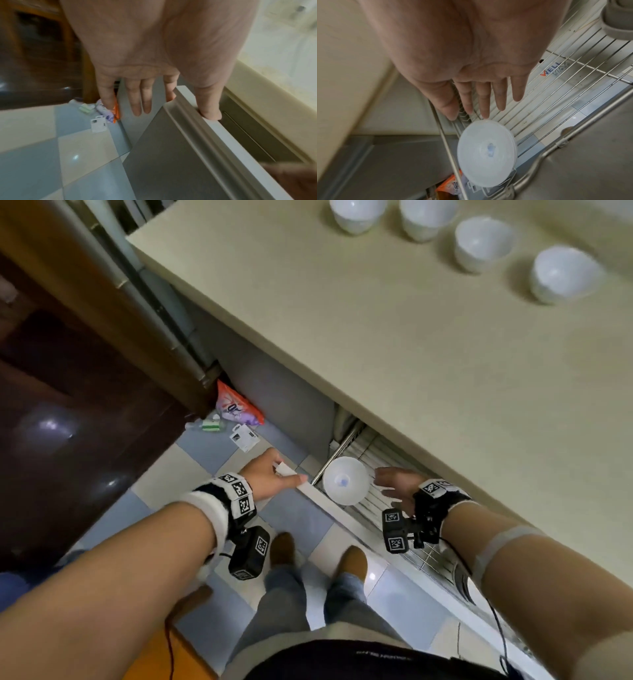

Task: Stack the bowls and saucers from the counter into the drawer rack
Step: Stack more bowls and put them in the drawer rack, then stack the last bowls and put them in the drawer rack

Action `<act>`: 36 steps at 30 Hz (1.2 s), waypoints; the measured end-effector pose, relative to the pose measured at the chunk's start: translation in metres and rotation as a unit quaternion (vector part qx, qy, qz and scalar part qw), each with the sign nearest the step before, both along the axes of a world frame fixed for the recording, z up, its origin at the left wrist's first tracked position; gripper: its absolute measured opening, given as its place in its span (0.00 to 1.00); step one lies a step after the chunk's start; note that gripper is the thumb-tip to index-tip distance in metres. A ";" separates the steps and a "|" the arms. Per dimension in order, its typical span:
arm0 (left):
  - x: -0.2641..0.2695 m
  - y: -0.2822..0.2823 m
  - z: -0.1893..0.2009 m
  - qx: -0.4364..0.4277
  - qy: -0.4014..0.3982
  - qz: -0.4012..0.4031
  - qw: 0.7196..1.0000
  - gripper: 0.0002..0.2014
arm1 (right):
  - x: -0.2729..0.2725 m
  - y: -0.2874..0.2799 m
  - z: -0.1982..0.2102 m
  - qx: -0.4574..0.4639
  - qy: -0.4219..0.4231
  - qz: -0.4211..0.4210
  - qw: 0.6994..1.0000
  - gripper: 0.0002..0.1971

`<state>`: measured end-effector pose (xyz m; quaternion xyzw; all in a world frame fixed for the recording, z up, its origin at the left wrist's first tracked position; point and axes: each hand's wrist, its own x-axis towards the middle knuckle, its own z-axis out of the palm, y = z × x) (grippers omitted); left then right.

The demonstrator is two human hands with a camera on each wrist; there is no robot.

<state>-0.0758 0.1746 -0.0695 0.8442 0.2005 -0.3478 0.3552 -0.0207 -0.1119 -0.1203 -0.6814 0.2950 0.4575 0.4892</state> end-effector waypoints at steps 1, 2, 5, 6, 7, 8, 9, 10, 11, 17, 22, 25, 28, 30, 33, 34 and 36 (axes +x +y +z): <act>0.005 0.001 0.004 0.027 -0.003 -0.043 0.999 0.33 | -0.006 0.002 0.015 0.012 -0.015 -0.014 1.000 0.20; 0.012 0.001 0.010 0.045 -0.010 -0.084 0.995 0.30 | -0.012 0.004 0.029 0.019 -0.033 -0.029 0.999 0.21; 0.045 -0.004 0.036 0.042 -0.027 -0.194 0.980 0.16 | -0.022 0.014 0.073 0.064 -0.063 -0.057 0.994 0.19; 0.059 -0.007 0.045 0.028 -0.033 -0.217 0.975 0.16 | -0.022 0.018 0.088 0.086 -0.073 -0.059 0.992 0.18; 0.073 -0.009 0.056 0.001 -0.032 -0.214 0.976 0.14 | -0.021 0.019 0.101 0.108 -0.086 -0.064 0.988 0.17; 0.087 -0.012 0.067 -0.041 -0.028 -0.194 0.980 0.13 | -0.019 0.020 0.114 0.126 -0.103 -0.075 0.984 0.17; 0.099 -0.015 0.079 -0.084 -0.021 -0.164 0.983 0.13 | -0.016 0.020 0.127 0.144 -0.121 -0.091 0.978 0.17; 0.112 -0.019 0.092 -0.119 -0.021 -0.133 0.984 0.13 | -0.011 0.020 0.140 0.158 -0.141 -0.110 0.971 0.17; 0.124 -0.022 0.104 -0.144 -0.028 -0.107 0.983 0.13 | -0.006 0.018 0.152 0.169 -0.160 -0.131 0.964 0.17; 0.198 -0.041 0.148 -0.215 -0.095 -0.017 0.972 0.07 | 0.034 -0.017 0.195 0.134 -0.247 -0.244 0.928 0.15; 0.258 -0.055 0.154 -0.266 -0.105 0.098 0.953 0.05 | 0.098 -0.058 0.194 0.090 -0.275 -0.366 0.885 0.11; 0.303 -0.064 0.144 -0.281 -0.114 0.195 0.933 0.12 | 0.150 -0.078 0.180 0.081 -0.275 -0.411 0.865 0.13; 0.344 -0.070 0.133 -0.314 -0.090 0.277 0.904 0.18 | 0.200 -0.096 0.163 0.076 -0.266 -0.461 0.843 0.23; 0.370 -0.069 0.123 -0.321 -0.079 0.318 0.889 0.24 | 0.229 -0.107 0.155 0.064 -0.262 -0.499 0.824 0.28; 0.401 -0.063 0.111 -0.299 -0.102 0.361 0.877 0.23 | 0.259 -0.120 0.150 0.045 -0.268 -0.534 0.801 0.30; 0.411 -0.061 0.107 -0.291 -0.116 0.372 0.874 0.26 | 0.267 -0.122 0.149 0.038 -0.269 -0.543 0.795 0.31; 0.429 -0.054 0.100 -0.288 -0.133 0.387 0.866 0.29 | 0.280 -0.125 0.148 0.018 -0.268 -0.557 0.786 0.30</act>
